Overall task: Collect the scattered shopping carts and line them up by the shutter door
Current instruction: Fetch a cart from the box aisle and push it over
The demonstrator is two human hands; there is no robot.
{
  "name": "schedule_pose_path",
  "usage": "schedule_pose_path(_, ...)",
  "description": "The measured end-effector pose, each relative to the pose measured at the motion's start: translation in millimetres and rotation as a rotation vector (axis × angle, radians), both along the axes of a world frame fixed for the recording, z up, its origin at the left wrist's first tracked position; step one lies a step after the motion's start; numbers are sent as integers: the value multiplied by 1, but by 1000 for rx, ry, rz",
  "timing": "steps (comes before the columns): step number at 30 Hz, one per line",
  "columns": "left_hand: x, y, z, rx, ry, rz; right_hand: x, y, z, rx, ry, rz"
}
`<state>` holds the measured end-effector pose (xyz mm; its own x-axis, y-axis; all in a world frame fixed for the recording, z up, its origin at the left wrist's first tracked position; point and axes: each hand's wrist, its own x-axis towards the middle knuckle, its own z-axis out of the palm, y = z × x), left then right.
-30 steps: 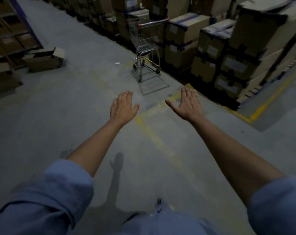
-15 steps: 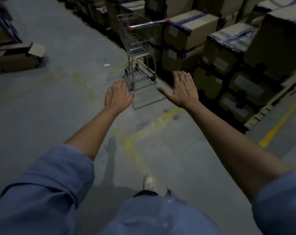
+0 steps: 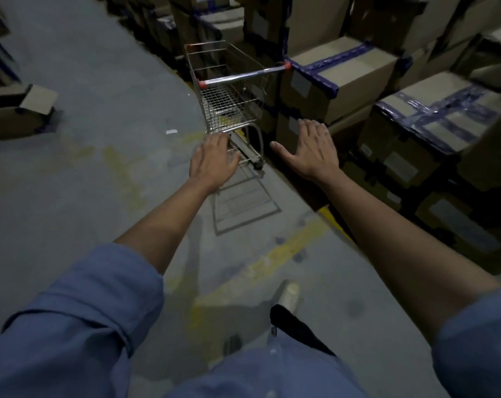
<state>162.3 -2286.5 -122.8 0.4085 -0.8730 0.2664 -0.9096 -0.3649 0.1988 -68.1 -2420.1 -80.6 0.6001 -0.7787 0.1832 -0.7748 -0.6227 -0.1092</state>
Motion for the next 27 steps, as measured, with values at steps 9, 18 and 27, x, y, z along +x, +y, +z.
schedule_pose_path(9,95,-208,-12,18,73,200,132,-245,13,51,50,151)
schedule_pose_path(18,210,-408,-28,66,50,234,255,-434,-11,6,42,203)
schedule_pose_path(27,342,-512,-61,497,186,420,386,-597,-74,114,351,306)
